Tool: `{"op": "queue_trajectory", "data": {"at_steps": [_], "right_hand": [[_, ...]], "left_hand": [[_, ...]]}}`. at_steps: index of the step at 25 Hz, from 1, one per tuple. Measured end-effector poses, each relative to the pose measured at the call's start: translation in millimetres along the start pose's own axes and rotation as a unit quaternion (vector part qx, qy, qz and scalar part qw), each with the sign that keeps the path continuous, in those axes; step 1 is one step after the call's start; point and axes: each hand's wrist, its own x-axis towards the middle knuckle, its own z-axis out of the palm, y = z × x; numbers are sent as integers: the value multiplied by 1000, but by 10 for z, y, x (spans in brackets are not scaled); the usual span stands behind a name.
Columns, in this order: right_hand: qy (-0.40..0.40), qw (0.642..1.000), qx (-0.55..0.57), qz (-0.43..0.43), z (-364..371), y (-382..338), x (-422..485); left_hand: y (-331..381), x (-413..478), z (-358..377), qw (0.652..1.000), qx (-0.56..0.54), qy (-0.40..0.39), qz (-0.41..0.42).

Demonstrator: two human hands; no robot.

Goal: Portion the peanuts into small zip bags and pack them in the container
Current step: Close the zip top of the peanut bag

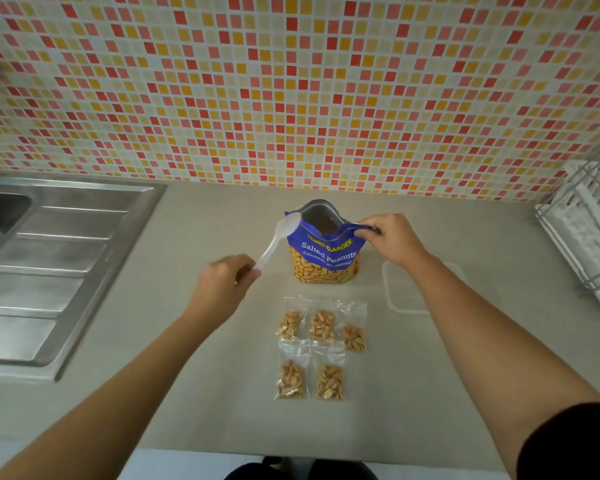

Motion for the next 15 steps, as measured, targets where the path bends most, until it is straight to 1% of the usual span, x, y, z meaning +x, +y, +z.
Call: {"op": "queue_trajectory", "data": {"at_steps": [1,2,3,5,7,9,15], "right_hand": [[0,1000,2,3,1,1,-1],[-1,1000,5,7,4,3,0],[0,1000,7,10,8,2,0],[8,1000,11,17,14,1,-5],[16,1000,14,20,22,5,-10],[19,999,11,24,31,4,-11],[12,1000,4,19,17,-15,-12]], "left_hand": [[-55,-179,129,993,-81,-8,-83],[-117,-348,265,981,-129,-12,-142],[-180,-487,383,972,-143,-21,-183],[-309,-651,564,966,-109,-46,-230],[-440,-698,689,964,-80,-57,-247],[-518,-685,753,965,-61,-65,-248],[-536,-686,775,979,62,-95,-171]]}}
